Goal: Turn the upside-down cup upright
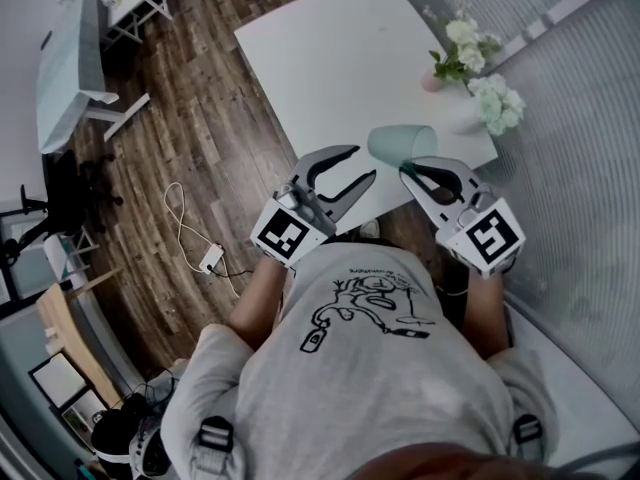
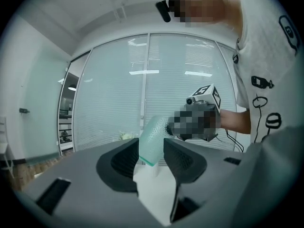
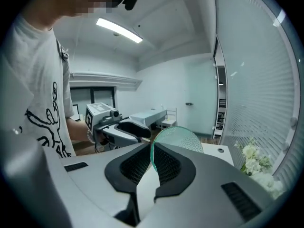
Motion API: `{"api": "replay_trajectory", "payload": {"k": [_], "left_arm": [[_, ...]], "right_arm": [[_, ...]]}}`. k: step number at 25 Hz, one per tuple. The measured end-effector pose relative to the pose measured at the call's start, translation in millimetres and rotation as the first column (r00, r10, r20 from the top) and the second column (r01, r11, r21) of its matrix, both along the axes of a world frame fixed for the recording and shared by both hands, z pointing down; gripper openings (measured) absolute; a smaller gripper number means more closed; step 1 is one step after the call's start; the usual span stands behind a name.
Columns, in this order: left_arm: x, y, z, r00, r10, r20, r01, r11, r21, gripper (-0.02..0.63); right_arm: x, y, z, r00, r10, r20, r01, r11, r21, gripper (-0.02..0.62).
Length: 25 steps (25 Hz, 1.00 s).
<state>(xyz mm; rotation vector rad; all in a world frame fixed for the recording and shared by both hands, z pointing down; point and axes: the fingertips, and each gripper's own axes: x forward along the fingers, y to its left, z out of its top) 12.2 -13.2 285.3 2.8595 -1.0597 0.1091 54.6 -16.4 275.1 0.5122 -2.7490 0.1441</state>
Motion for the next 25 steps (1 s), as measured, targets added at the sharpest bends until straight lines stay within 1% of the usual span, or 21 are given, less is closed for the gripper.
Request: {"api": "replay_trajectory", "payload": {"k": [4,7,10,14,19,25], "left_arm": [[-1.1,0.4,1.4,0.999,0.028,-0.021,-0.028,0.999,-0.016,0.195],[-1.1,3.7,2.2,0.998,0.060,-0.036,-0.061,0.998,-0.030,0.232],[-2.0,8.3,-1.2,0.995,0.090,-0.046,-0.092,0.995,-0.024,0.243],[-4.4,8.7,-4.1,0.992,0.107,-0.074,-0.109,0.994,-0.026,0.263],[-6.6,8.4,-4.4,0.988,0.127,-0.091,-0.130,0.991,-0.032,0.276],[-2.2,13.2,-5.2,0.978,0.183,-0.102,-0.186,0.982,-0.028,0.299]], "right_arm": [[-0.3,5.6,-7.0,0.998,-0.004,0.066,0.007,0.999,-0.042,0.049],[-1.1,11.8,-12.7,0.992,-0.035,0.120,0.044,0.996,-0.071,0.049],[-2.8,18.7,-17.6,0.986,-0.067,0.153,0.082,0.992,-0.095,0.049],[-1.5,21.6,-21.4,0.974,-0.095,0.207,0.122,0.985,-0.123,0.049],[1.0,24.9,-27.2,0.935,-0.136,0.328,0.204,0.961,-0.185,0.049],[2.8,25.0,-27.1,0.884,-0.136,0.447,0.269,0.930,-0.250,0.049]]}}
